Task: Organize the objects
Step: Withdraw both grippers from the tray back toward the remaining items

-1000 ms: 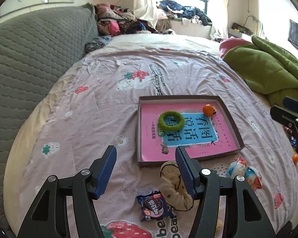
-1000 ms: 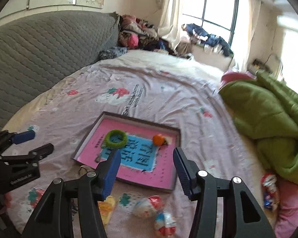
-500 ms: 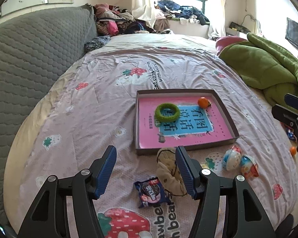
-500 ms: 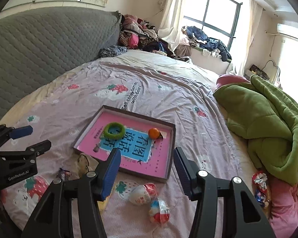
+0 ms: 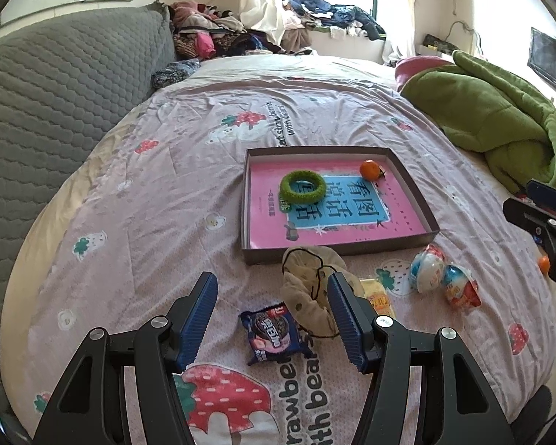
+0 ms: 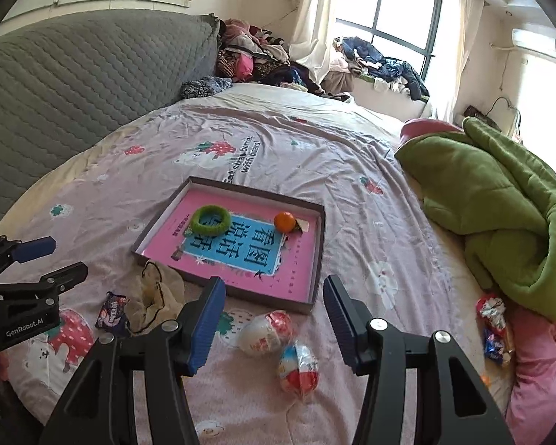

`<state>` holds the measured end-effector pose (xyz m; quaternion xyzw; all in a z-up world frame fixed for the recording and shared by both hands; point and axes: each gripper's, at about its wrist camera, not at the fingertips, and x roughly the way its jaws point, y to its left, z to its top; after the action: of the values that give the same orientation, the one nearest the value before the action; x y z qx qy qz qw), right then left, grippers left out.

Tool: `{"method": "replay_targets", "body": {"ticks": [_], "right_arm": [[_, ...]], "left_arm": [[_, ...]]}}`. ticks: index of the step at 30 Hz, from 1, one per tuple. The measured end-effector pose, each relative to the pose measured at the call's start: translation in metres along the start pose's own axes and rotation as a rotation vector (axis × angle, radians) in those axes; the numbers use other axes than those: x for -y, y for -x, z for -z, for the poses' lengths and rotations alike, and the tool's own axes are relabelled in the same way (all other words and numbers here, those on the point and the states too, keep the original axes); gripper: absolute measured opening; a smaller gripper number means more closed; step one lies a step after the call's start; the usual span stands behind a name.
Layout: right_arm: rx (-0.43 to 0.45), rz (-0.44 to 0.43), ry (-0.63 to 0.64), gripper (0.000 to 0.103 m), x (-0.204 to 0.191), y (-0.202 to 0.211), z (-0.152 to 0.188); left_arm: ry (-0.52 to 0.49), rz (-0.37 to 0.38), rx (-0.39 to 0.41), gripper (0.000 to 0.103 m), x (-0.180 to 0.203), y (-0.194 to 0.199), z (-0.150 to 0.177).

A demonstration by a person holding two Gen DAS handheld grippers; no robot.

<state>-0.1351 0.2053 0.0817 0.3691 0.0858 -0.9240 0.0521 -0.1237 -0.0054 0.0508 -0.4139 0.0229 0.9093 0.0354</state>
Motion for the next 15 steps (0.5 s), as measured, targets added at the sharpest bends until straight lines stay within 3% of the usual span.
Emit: {"method": "replay_targets", "body": {"ticks": [15], "right_arm": [[0.003,-0.016,0.0,0.055,0.006,0.009,0.037]], "left_arm": [[-0.02,-0.005,0.001,0.063,0.013,0.001,0.025]]}}
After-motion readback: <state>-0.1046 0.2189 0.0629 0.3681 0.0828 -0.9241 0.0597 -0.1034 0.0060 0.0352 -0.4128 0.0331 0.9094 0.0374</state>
